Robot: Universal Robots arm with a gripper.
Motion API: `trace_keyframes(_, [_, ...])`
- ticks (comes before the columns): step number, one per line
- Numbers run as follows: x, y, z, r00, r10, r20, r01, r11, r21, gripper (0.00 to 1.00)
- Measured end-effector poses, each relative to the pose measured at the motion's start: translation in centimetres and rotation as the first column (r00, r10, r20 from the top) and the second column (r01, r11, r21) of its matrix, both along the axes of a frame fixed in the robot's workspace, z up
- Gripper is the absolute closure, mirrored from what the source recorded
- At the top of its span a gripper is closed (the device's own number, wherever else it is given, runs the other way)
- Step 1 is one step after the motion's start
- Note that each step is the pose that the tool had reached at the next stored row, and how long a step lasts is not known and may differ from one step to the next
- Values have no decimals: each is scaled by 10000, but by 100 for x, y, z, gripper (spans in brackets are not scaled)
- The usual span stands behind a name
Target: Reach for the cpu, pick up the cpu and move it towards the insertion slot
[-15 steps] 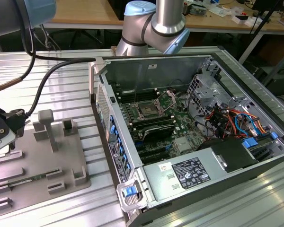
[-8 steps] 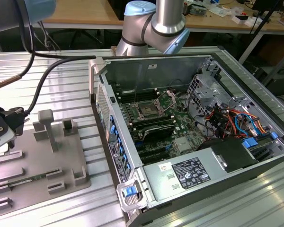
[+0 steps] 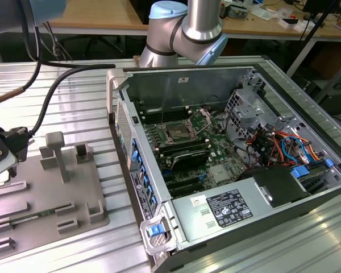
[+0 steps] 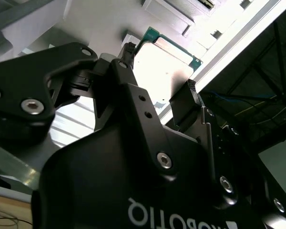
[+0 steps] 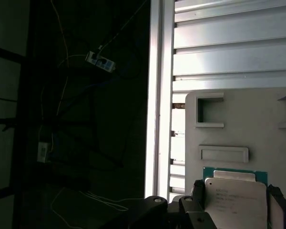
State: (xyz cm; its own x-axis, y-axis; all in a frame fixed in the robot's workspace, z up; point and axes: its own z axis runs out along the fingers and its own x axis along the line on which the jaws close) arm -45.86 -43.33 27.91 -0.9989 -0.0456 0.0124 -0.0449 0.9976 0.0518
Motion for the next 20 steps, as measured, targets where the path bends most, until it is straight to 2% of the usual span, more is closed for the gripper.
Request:
trace_keyframes(12, [0,0,69,10000,0,-4,0,10000,-2,45])
trace_keyframes(20, [0,0,74,10000,-3,1,3,10000,0,45])
